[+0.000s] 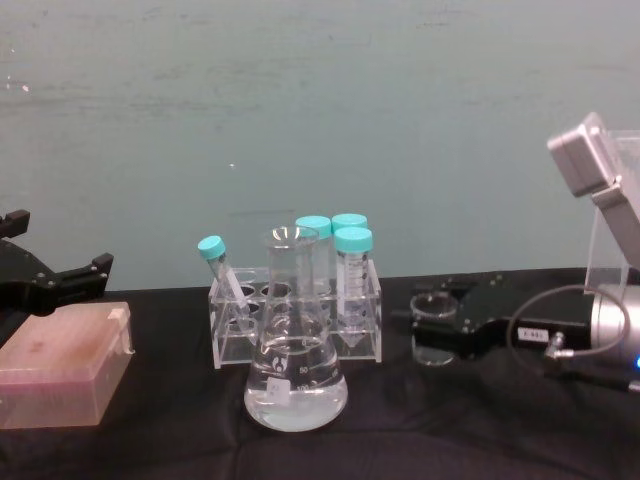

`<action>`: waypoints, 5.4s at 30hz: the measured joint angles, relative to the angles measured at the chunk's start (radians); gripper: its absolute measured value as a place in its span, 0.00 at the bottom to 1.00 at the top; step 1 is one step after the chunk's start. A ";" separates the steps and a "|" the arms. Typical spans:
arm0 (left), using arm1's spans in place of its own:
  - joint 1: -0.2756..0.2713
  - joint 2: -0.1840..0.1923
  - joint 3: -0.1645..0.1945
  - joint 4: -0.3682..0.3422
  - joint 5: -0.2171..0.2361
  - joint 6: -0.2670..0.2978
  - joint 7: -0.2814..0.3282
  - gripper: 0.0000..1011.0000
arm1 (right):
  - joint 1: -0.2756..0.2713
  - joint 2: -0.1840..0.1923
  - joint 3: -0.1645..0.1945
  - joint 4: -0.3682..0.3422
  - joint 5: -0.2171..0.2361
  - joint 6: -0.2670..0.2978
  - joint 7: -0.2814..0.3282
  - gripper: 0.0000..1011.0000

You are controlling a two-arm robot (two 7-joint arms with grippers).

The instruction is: Place the experimental apparatus aside using one hand.

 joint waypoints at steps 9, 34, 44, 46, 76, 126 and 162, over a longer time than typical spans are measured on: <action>0.000 0.000 0.000 0.000 0.000 0.000 0.000 0.99 | 0.006 0.004 0.024 -0.005 -0.037 -0.020 -0.066 0.50; 0.000 0.000 0.000 0.000 0.000 0.000 0.000 0.99 | -0.011 -0.073 0.134 -0.009 -0.111 0.027 -0.356 0.50; 0.000 0.000 0.000 0.000 0.000 0.000 0.000 0.99 | -0.013 -0.108 0.159 -0.006 -0.155 0.054 -0.452 0.50; 0.000 0.000 0.000 0.000 0.000 0.000 0.000 0.99 | -0.011 -0.114 0.163 -0.001 -0.165 0.060 -0.468 0.50; 0.000 0.000 0.000 0.000 0.000 0.000 0.000 0.99 | -0.004 -0.175 0.261 0.054 -0.247 0.073 -0.664 0.50; 0.000 0.000 0.000 0.000 0.000 0.000 0.000 0.99 | 0.074 -0.228 0.401 0.241 -0.349 0.035 -0.782 0.49; 0.000 0.000 0.000 0.000 0.000 0.000 0.000 0.99 | 0.131 -0.243 0.450 0.359 -0.399 0.020 -0.789 0.49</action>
